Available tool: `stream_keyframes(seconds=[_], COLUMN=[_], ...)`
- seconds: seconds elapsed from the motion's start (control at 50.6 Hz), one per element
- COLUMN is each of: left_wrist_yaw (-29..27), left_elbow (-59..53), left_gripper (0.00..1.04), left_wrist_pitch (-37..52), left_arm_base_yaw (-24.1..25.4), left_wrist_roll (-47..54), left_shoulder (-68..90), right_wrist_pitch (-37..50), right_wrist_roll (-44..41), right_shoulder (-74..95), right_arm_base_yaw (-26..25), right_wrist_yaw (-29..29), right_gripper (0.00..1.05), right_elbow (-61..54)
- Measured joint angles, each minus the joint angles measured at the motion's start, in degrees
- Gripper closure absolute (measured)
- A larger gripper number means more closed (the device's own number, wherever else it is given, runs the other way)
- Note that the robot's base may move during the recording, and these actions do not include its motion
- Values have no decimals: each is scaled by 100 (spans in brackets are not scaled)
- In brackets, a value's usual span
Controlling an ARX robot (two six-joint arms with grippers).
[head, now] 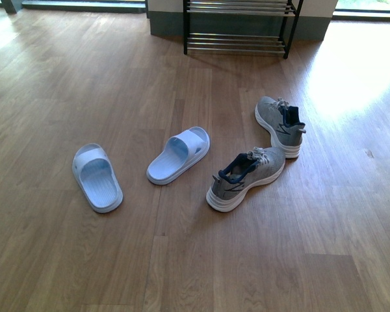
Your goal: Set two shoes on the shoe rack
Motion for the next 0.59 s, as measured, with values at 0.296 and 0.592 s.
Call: stream_keyframes(seconds=[0.296,0.592], left_wrist_yaw=[0,0], left_elbow=[0,0], left_gripper=[9,9], left_wrist_pitch=[0,0], left_arm_base_yaw=[0,0], left_wrist_roll=[0,0], left_shoulder=[0,0], right_wrist_pitch=[0,0], right_wrist_roll=[0,0], right_shoulder=[0,0], right_arm_base_yaw=[0,0], right_wrist_yaw=[2,0], right_gripper=[9,9], right_elbow=[0,0])
